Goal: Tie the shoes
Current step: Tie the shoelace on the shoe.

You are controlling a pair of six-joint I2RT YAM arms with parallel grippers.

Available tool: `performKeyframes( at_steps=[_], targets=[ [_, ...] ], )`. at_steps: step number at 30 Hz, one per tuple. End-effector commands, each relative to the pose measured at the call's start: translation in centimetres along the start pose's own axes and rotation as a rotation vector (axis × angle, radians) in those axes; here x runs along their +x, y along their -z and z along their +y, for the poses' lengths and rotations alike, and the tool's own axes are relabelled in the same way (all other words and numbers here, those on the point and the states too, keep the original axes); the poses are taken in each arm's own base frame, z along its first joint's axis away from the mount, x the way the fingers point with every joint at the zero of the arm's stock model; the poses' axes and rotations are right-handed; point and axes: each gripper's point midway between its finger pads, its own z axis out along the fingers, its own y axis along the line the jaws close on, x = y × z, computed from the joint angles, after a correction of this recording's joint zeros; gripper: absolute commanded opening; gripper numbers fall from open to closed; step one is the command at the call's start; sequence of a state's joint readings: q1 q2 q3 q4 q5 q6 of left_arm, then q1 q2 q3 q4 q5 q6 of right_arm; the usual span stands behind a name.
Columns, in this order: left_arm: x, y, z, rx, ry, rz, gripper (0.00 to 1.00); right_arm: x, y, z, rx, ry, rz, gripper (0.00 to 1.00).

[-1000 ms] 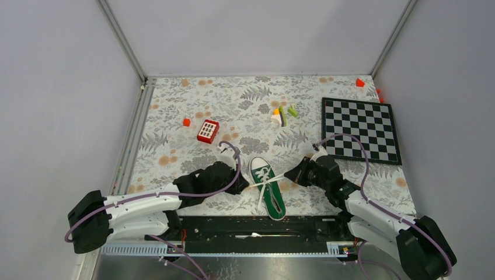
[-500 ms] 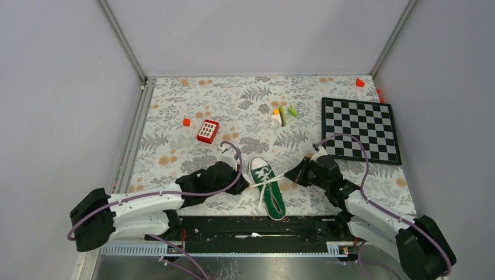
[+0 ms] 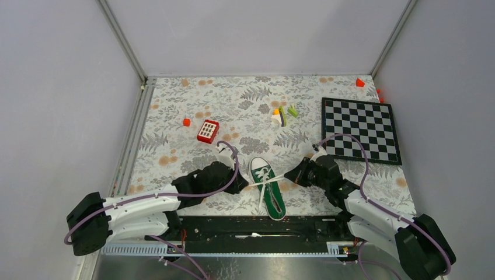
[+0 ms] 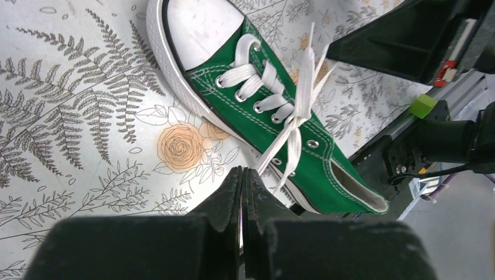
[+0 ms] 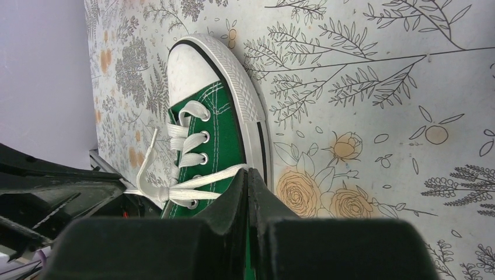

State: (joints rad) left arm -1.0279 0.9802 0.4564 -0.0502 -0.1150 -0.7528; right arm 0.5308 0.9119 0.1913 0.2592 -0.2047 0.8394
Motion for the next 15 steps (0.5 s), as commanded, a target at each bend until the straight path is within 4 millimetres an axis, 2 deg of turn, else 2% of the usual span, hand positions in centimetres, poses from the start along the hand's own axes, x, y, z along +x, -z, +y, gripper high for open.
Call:
performKeyframes(
  at_steps=[1, 15],
  targets=[
    [0.98, -0.45, 0.91, -0.011, 0.002, 0.020, 0.00, -0.76, -0.04, -0.66, 0.024, -0.005, -0.038, 0.00],
    [0.91, -0.57, 0.34, 0.011, 0.002, 0.024, 0.00, -0.50, -0.16, -0.60, 0.016, -0.005, -0.025, 0.00]
  ],
)
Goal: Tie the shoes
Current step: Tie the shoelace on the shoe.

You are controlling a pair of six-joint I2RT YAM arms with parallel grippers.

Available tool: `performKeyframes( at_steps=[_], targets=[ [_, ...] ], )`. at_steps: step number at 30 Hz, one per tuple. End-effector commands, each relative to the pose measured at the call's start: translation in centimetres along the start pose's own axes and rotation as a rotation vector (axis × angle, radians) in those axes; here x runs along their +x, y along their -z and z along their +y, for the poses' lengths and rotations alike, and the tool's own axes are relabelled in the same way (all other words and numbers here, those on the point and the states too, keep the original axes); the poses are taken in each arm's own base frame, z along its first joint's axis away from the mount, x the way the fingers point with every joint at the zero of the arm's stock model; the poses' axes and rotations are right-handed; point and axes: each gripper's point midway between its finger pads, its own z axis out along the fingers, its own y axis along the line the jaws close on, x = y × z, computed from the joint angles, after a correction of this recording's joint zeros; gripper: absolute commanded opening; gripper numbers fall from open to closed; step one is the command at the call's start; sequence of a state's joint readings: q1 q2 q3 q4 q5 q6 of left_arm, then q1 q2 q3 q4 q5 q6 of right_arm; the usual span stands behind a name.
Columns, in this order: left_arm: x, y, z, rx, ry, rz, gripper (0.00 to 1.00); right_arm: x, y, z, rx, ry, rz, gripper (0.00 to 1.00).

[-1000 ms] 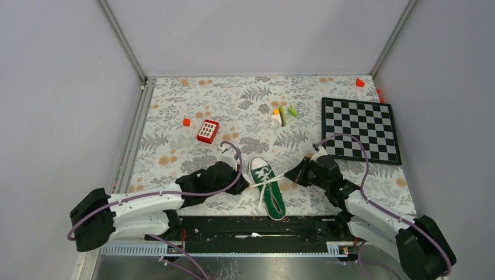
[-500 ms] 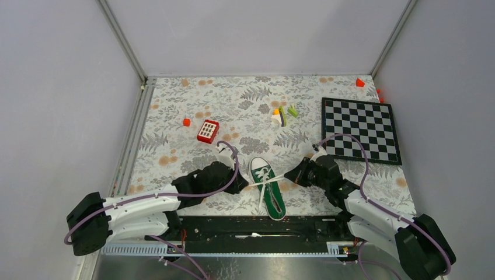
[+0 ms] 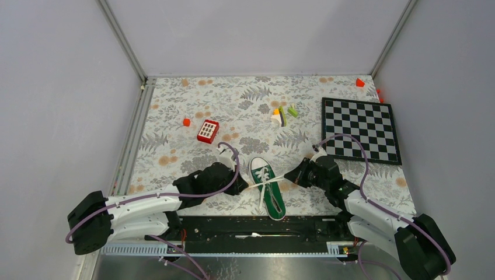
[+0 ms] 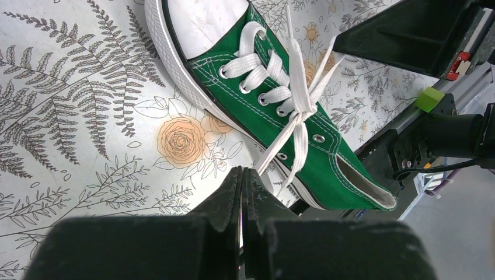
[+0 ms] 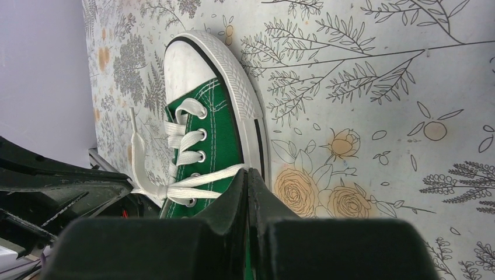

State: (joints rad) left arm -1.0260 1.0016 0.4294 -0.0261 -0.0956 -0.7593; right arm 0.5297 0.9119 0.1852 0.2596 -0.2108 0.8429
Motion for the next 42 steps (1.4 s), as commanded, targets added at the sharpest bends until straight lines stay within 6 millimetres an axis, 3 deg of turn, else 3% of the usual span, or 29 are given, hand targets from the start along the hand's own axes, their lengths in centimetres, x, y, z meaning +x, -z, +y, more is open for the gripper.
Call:
performKeyframes(
  at_steps=[1, 12, 19, 29, 42],
  targets=[
    [-0.2, -0.2, -0.3, 0.015, -0.003, -0.003, 0.00, -0.8, -0.2, -0.4, 0.014, -0.002, -0.032, 0.00],
    [-0.5, -0.3, -0.8, 0.026, -0.017, 0.000, 0.00, -0.3, -0.5, -0.5, 0.007, 0.001, -0.012, 0.00],
    [-0.5, -0.1, 0.1, -0.005, -0.016, -0.016, 0.00, -0.1, -0.2, -1.5, 0.044, -0.001, -0.022, 0.00],
    [-0.9, 0.8, 1.2, -0.044, -0.019, -0.044, 0.00, -0.5, -0.1, -1.4, 0.049, 0.007, -0.034, 0.00],
    [-0.8, 0.2, 0.5, -0.028, -0.037, -0.012, 0.00, -0.3, -0.1, -1.2, 0.034, -0.002, -0.030, 0.00]
  ],
)
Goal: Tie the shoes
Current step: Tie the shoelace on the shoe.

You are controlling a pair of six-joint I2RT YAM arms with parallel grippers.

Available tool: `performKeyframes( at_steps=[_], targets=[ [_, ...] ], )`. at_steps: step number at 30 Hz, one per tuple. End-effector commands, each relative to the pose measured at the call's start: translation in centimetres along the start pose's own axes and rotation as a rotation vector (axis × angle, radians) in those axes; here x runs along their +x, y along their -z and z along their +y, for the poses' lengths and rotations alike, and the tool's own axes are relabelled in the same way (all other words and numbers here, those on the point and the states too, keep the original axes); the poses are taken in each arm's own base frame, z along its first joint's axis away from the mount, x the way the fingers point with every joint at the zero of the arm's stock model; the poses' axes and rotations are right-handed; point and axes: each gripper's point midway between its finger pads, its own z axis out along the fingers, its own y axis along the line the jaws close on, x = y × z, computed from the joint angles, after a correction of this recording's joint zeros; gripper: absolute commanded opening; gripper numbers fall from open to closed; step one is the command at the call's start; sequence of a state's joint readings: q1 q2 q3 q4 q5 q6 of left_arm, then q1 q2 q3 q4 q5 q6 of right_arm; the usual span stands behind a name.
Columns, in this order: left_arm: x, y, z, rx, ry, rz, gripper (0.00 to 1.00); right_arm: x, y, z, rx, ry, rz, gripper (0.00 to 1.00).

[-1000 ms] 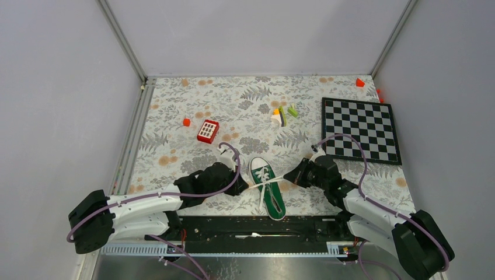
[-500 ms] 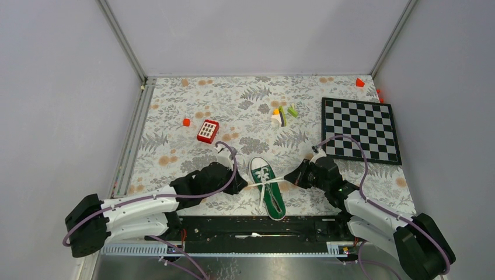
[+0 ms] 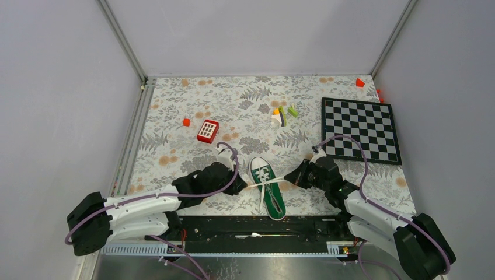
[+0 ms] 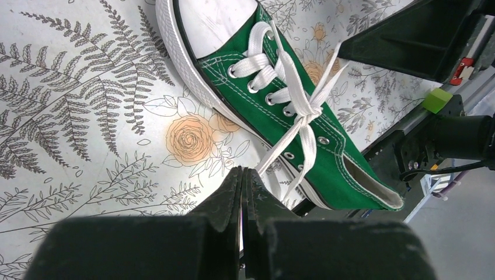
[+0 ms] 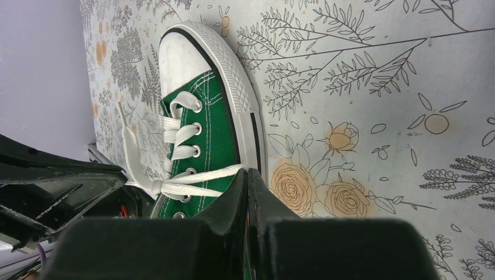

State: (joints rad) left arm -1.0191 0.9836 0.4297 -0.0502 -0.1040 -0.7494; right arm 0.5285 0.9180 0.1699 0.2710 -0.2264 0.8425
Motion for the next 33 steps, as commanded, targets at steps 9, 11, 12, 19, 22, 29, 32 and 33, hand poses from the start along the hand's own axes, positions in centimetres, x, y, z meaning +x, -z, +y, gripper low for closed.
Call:
performKeyframes(
  at_steps=[9, 11, 12, 19, 22, 29, 32, 33],
  targets=[
    [-0.8, 0.1, -0.4, 0.011, -0.040, -0.013, 0.00, -0.6, 0.2, -1.1, 0.039, 0.008, -0.044, 0.00],
    [-0.8, 0.0, -0.3, 0.007, -0.042, -0.012, 0.00, -0.6, 0.2, -1.2, 0.042, 0.008, -0.044, 0.00],
    [-0.8, 0.0, -0.3, 0.006, -0.043, -0.011, 0.00, -0.6, 0.2, -1.3, 0.043, 0.008, -0.044, 0.00],
    [-0.6, -0.1, 0.0, -0.005, -0.041, -0.011, 0.00, -0.5, 0.2, -1.4, 0.050, 0.012, -0.040, 0.00],
    [-0.4, -0.1, 0.6, -0.025, -0.040, -0.011, 0.00, -0.4, 0.1, -1.7, 0.059, 0.012, -0.038, 0.00],
    [-0.1, -0.2, 1.2, -0.046, -0.041, -0.008, 0.00, -0.1, 0.1, -2.0, 0.062, 0.008, -0.034, 0.00],
    [0.0, -0.1, 1.3, -0.045, -0.032, -0.011, 0.00, 0.1, 0.2, -2.3, 0.068, 0.007, -0.032, 0.00],
    [0.1, 0.0, 1.4, -0.047, -0.028, -0.011, 0.00, 0.1, 0.2, -2.3, 0.071, 0.006, -0.034, 0.00]
  ],
)
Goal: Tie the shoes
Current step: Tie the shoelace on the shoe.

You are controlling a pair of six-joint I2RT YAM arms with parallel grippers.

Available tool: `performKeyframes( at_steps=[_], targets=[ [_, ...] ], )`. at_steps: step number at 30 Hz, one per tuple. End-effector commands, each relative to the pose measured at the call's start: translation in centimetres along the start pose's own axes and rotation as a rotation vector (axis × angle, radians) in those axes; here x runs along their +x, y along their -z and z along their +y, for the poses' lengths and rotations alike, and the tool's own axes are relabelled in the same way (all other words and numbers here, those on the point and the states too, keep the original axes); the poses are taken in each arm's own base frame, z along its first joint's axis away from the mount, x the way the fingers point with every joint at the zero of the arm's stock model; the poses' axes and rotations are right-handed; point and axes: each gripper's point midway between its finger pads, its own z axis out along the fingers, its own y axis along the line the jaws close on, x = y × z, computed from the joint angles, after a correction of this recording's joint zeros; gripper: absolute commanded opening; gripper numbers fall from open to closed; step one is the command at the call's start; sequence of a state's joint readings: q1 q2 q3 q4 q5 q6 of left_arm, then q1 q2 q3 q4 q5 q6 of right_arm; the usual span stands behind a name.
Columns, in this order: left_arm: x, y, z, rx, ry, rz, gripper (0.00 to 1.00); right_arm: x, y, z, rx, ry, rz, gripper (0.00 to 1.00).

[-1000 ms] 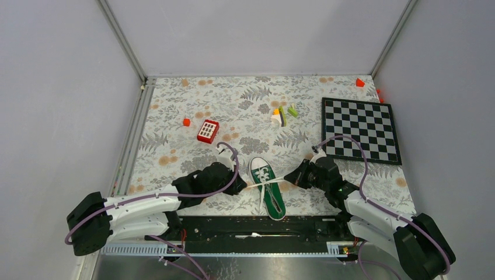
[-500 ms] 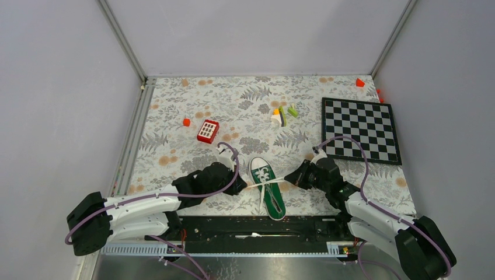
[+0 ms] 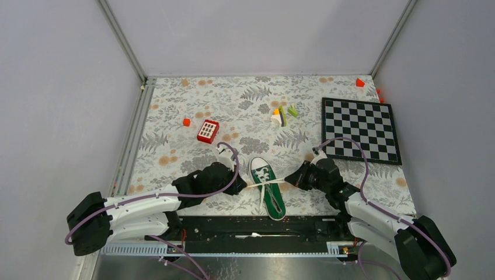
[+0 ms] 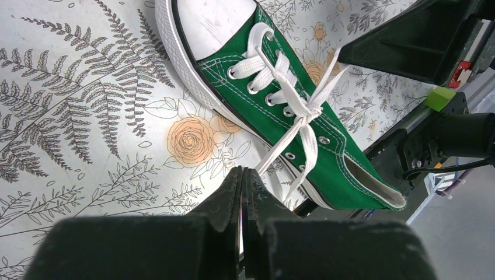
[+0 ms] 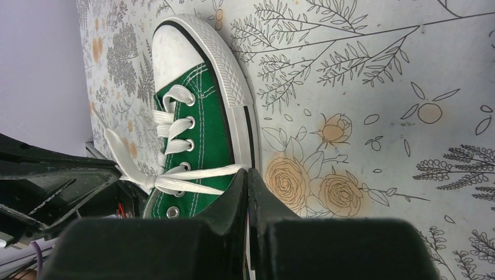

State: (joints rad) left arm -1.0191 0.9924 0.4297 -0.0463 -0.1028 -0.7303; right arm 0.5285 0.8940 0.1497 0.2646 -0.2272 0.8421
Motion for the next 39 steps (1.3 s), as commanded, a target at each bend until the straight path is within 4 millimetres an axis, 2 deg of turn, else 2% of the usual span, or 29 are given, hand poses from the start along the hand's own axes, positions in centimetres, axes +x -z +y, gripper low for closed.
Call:
performKeyframes(
  at_steps=[1, 13, 24, 39],
  targets=[
    [0.1, 0.1, 1.4, -0.046, -0.005, -0.016, 0.00, -0.3, 0.0, -2.0, 0.070, 0.006, -0.036, 0.00],
    [1.5, 0.1, 3.2, -0.088, 0.008, -0.010, 0.00, -0.4, -0.1, -2.0, 0.077, 0.010, -0.033, 0.00],
    [0.8, 0.2, 2.9, -0.087, -0.007, -0.029, 0.00, -0.4, -0.1, -2.2, 0.086, 0.012, -0.037, 0.00],
    [1.4, 0.3, 3.2, -0.083, 0.001, -0.015, 0.00, -0.6, 0.0, -2.0, 0.082, 0.016, -0.043, 0.00]
  ],
)
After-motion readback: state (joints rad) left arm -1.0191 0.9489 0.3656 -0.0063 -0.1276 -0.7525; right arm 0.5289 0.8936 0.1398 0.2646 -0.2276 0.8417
